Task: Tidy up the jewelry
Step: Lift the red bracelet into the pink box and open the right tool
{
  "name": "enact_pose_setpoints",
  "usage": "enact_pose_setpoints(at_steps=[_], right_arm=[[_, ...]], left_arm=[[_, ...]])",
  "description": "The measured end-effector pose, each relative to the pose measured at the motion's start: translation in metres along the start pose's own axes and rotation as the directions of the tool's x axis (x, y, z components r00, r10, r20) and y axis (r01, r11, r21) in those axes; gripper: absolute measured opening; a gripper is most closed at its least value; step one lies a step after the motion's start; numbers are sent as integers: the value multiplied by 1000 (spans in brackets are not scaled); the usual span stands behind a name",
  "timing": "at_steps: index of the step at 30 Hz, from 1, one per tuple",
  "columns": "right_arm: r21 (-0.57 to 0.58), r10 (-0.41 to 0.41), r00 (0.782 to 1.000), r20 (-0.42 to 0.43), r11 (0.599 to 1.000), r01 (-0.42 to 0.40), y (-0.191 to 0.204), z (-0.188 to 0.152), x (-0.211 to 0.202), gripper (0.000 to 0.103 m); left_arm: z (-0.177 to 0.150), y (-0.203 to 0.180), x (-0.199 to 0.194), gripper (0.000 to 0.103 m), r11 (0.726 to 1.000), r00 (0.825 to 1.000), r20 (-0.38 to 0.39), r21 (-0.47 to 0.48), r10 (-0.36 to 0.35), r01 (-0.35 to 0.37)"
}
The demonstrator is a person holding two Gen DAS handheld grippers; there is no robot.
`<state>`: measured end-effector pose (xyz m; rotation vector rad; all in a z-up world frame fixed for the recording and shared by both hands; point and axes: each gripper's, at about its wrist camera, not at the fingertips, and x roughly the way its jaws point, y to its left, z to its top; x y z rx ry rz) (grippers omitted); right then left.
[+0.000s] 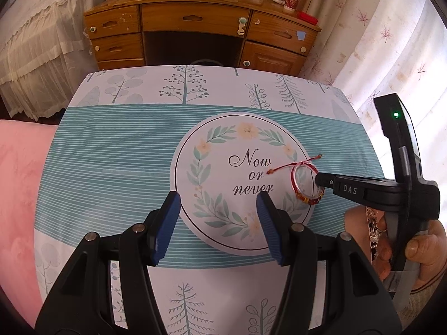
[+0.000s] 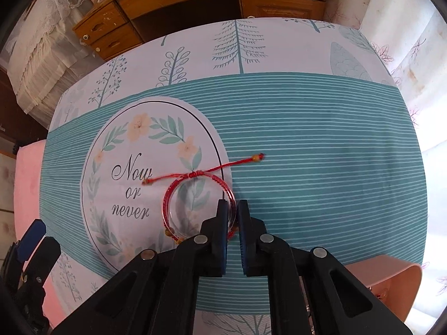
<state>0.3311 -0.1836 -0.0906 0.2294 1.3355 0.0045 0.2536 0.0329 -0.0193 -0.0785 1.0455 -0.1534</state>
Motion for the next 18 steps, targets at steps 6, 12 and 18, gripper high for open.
enact_pose_setpoints(at_steps=[6,12,18], right_arm=[[11,106,992,76,994,-107,-14,-16,-41,7],[11,157,975,155,987,-161,-43,-46,-107,7],[28,133,967,218,989,-142,-81,-84,-166,7]], left_arm=[[-5,-6,-10,54,1000,1000,3,10,-12,12],[-14,-27,-33,54,998,999,23,51,-40,38],[-22,-60,-64,54,992,996,55,111,-73,66]])
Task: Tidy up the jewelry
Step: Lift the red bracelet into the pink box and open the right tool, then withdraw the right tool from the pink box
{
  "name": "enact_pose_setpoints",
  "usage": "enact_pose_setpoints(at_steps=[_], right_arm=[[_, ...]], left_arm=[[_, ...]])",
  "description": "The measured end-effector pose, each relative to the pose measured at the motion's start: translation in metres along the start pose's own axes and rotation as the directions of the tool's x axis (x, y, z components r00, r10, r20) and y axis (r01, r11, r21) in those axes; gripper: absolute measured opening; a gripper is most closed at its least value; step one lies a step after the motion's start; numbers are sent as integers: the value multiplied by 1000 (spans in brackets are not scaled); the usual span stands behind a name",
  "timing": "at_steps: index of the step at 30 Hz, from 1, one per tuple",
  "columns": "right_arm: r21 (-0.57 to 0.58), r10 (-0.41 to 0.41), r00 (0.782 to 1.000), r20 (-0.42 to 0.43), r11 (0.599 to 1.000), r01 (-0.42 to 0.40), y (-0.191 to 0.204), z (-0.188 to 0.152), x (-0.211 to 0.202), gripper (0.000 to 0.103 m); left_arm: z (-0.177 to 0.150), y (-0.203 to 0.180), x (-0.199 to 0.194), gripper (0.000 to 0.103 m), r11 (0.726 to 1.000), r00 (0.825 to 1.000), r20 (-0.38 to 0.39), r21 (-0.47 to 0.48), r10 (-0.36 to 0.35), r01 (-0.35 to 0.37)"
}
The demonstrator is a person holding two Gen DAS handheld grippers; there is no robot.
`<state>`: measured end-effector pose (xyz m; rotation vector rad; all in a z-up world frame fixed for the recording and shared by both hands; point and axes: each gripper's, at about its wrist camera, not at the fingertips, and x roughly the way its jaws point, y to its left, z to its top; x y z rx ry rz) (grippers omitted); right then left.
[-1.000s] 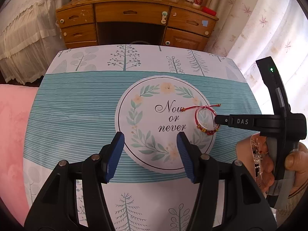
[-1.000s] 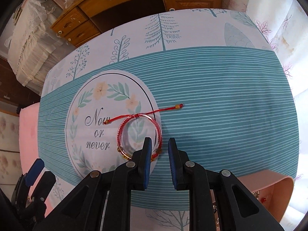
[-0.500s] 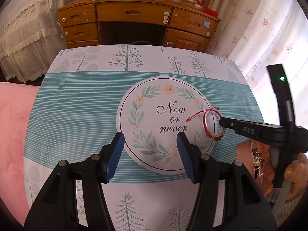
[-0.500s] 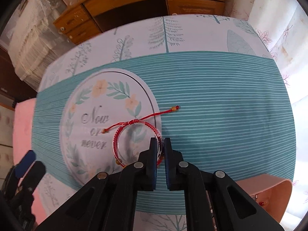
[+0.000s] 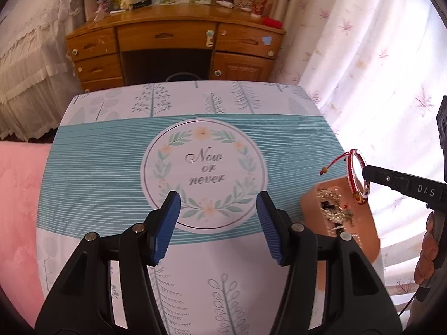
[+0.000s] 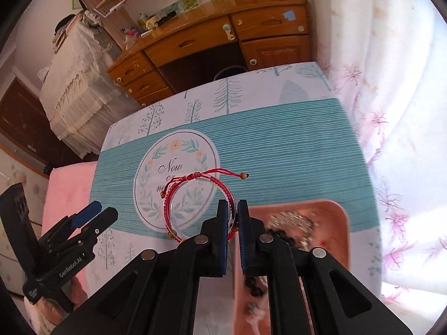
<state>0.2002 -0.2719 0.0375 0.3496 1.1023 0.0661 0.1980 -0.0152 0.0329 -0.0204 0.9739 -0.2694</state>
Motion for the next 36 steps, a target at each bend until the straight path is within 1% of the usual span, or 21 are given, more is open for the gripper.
enact_pose_setpoints(at_steps=[3,5,6,10,14,20,23,26,31,36], right_arm=[[12,-11,1000,10,1000,11,-13,-13,-22,7],[25,-20,1000,4,999,20,-24,-25,-34,7],[31,-21,1000,0,999,21,-30,-31,-38,7],[46,-17,1000,-26,999,19,-46,-62,-50,7],[48,-1,998,-66,999,4,-54,-93,-50,7],[68,9,992,-124,998,-1,-57,-126,-27,7],[72,-12,990,-137,997,22,-57,-134,-12,7],[78,-37,990,-135,996,48,-58,-132,3,7],[76,-116,986,-116,989,125,-63,-128,21,6],[81,-147,985,-91,985,155,-67,-124,36,6]], left_arm=[[-4,-21,-13,55,999,1000,10,39,-14,13],[-8,-33,-20,62,998,1000,13,62,-19,18],[-10,-42,-24,63,997,1000,16,78,-21,20],[-22,-65,-33,64,991,999,17,127,-42,40],[-35,-83,-37,64,985,998,0,159,-64,63],[-46,-95,-34,64,982,997,-30,173,-77,81],[-51,-95,-33,64,981,997,-37,177,-74,79],[-52,-92,-30,64,982,997,-45,171,-70,77],[-52,-85,-25,64,985,996,-56,157,-66,74],[-51,-82,-20,64,986,995,-69,148,-67,76]])
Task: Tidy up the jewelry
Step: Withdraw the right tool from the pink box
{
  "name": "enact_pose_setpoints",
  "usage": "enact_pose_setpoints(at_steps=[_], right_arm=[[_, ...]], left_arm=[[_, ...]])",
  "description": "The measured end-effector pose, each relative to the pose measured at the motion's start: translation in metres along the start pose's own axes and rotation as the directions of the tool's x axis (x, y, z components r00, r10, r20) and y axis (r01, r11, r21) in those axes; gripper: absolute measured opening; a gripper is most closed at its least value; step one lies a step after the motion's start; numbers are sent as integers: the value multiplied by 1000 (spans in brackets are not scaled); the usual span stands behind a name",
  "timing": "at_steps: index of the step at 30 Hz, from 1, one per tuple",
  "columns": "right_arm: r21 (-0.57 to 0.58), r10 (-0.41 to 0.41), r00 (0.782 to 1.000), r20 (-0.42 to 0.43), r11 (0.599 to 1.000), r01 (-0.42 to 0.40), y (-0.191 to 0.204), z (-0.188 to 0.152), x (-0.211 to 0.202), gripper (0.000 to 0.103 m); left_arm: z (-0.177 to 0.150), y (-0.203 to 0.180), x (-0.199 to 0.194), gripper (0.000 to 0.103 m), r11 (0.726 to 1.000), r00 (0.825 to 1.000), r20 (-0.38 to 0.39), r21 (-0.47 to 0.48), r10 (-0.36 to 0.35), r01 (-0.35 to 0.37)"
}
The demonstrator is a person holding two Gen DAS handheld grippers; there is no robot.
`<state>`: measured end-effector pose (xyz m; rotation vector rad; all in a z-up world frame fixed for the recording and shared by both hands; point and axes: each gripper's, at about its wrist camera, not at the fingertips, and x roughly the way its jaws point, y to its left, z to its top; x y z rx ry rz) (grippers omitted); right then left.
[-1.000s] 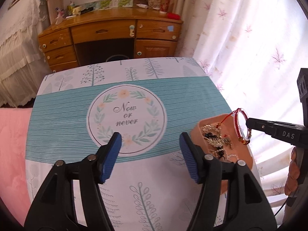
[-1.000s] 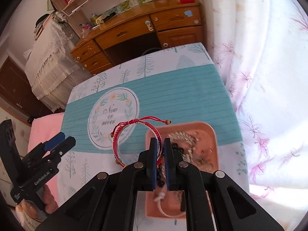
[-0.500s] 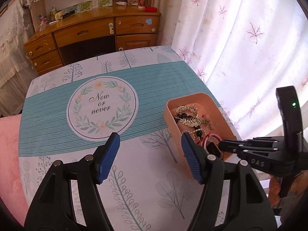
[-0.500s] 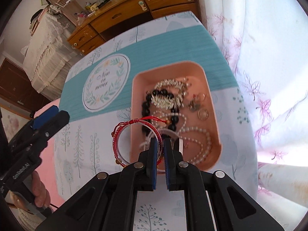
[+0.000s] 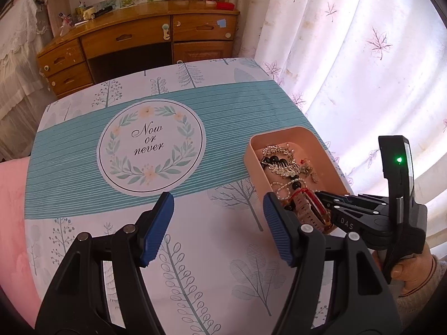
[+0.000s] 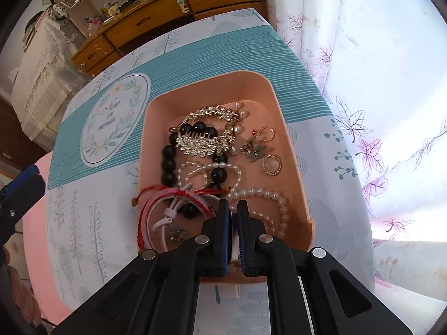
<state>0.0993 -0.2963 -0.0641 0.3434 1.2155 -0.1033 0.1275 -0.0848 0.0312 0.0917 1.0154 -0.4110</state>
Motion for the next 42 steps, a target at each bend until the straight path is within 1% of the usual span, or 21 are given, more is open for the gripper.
enact_pose_setpoints(at_steps=[4,6,7,8,10,14,18,23,28,32,36,39,41,42], right_arm=[[5,-14,999,38,1000,14,1,5,8,6],[-3,-55,996,64,998,55,2,7,8,6],[-12,-92,992,85,996,93,4,10,10,6],[-11,-111,989,94,994,113,3,13,13,6],[10,-113,988,104,994,113,-1,17,18,6],[60,-63,991,120,997,56,-11,24,18,6],[36,-34,990,140,999,29,-8,23,6,6],[19,14,990,140,1000,-16,2,15,-11,7],[-16,48,990,132,999,-46,13,-4,-27,7],[-43,77,989,124,996,-73,22,-24,-38,7],[-72,105,988,114,993,-97,29,-46,-48,8],[-92,127,986,105,989,-117,36,-63,-55,17],[-105,136,985,106,987,-125,40,-72,-61,26],[-113,142,984,107,985,-129,41,-76,-65,27]], left_arm=[[0,1,4,64,1000,1000,-6,-1,-2,2],[0,2,5,64,1000,1000,-8,-1,-2,2],[0,2,6,64,1000,1000,-9,-2,-2,2],[1,3,7,64,1000,1000,-10,-5,-2,2],[1,5,8,64,1000,1000,-9,-9,0,0],[1,9,10,64,1000,1000,-12,-16,2,-2],[-1,9,11,64,1000,1000,-15,-19,3,-4],[-6,5,12,64,1000,1000,-20,-19,2,-3],[-17,1,7,64,1000,1000,-17,-29,5,-6],[-31,2,3,64,998,1000,-24,-69,-10,8],[-50,5,0,64,993,999,-37,-112,24,-28],[-66,8,-5,64,987,997,-55,-145,63,-70],[-78,10,-12,64,982,995,-56,-165,83,-92],[-84,10,-16,64,980,994,-54,-172,91,-99]])
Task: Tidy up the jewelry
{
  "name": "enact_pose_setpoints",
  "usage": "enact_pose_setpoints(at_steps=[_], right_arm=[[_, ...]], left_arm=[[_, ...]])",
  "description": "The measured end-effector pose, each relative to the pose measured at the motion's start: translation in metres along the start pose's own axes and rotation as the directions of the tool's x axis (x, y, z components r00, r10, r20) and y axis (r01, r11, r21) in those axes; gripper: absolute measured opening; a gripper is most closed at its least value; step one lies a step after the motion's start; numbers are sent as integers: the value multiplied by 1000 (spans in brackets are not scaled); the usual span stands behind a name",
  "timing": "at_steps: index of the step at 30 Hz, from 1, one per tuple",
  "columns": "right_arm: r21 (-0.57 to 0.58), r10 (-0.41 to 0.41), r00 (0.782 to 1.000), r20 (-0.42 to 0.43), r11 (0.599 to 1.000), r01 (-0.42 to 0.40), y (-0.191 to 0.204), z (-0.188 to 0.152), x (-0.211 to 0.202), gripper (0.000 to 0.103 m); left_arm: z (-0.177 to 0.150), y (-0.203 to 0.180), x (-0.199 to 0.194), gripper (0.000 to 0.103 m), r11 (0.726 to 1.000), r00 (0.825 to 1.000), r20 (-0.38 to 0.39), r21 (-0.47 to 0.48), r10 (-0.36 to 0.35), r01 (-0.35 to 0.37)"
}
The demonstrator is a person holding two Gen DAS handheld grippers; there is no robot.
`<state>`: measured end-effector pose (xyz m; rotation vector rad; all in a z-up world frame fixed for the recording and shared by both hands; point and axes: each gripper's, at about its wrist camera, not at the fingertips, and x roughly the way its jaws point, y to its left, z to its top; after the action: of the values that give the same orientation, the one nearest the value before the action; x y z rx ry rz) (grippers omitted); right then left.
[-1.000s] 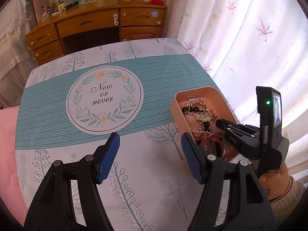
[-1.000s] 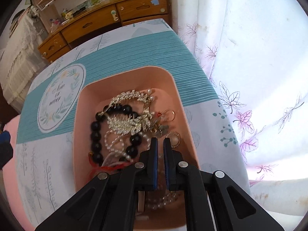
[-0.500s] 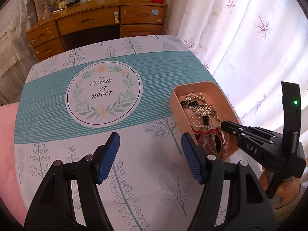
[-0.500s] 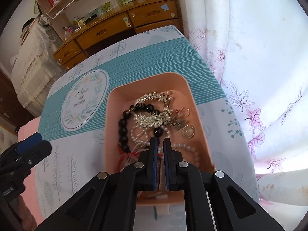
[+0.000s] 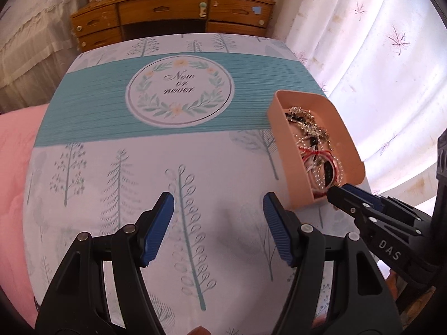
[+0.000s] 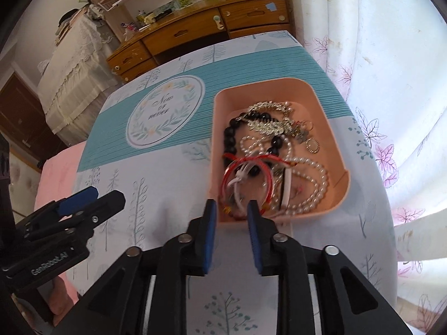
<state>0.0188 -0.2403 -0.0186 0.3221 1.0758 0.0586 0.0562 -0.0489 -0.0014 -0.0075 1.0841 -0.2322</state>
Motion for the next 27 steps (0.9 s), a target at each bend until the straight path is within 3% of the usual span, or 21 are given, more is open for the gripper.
enact_pose_setpoints(at_steps=[6,9,11,14,27], right_arm=[[-56,20,1000,20,998,-18,21,-26,-27,31],[-93,9,998,60,996,-3,34,-41,-45,40],[-107,9,996,85,994,0,41,-47,-56,55],[-146,-1,992,125,989,19,53,-53,-69,66],[-153,-4,987,158,988,28,65,-70,-92,67]], left_arm=[[-31,6,-30,64,998,997,52,-38,55,-53],[-43,8,-44,64,995,993,84,-52,88,-84],[-49,8,-51,64,994,990,100,-56,101,-95],[-54,6,-60,64,991,986,114,-57,125,-119],[-67,1,-83,64,982,966,175,-65,188,-180]])
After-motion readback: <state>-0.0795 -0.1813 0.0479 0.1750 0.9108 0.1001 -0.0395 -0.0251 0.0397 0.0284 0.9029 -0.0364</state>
